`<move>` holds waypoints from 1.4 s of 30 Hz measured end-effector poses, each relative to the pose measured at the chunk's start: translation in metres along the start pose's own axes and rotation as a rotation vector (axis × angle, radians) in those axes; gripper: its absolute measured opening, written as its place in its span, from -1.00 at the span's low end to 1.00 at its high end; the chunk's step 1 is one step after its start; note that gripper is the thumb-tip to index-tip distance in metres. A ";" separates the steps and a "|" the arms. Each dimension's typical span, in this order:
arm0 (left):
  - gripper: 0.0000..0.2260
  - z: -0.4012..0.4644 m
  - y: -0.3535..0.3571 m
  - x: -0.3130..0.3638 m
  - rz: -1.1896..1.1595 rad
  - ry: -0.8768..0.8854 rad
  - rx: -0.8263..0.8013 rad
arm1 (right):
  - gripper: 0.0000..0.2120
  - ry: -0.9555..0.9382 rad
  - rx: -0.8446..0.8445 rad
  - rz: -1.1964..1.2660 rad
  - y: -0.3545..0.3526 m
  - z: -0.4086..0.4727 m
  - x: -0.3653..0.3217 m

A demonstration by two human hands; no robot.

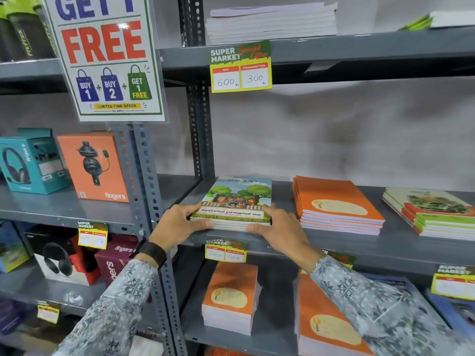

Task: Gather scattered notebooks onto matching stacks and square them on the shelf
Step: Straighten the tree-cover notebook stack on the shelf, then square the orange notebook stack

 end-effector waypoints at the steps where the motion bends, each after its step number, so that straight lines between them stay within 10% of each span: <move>1: -0.37 -0.003 0.000 0.006 0.000 0.004 -0.001 | -0.24 -0.013 -0.007 -0.003 -0.004 -0.004 -0.003; 6: -0.50 -0.024 0.002 0.080 0.025 0.176 0.310 | -0.34 -0.167 0.178 -0.028 -0.071 -0.031 0.003; 13: -0.51 -0.011 0.129 0.192 0.253 0.495 0.012 | -0.46 -0.032 0.331 -0.260 -0.160 -0.047 0.102; 18: -0.16 0.022 0.188 0.181 0.205 0.338 -0.237 | -0.35 0.185 0.158 -0.046 -0.167 -0.047 0.178; 42: -0.46 0.023 0.198 0.171 -0.088 0.267 -0.165 | -0.46 0.104 0.196 0.236 -0.161 -0.030 0.214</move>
Point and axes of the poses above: each hand's wrist, its own z-axis towards the middle knuckle, its own y-axis out of the palm, x = y × z, the point moved 8 cm from there along z, towards the middle knuckle, and after that the axes turned 4 degrees about -y, right-handed, at the moved point
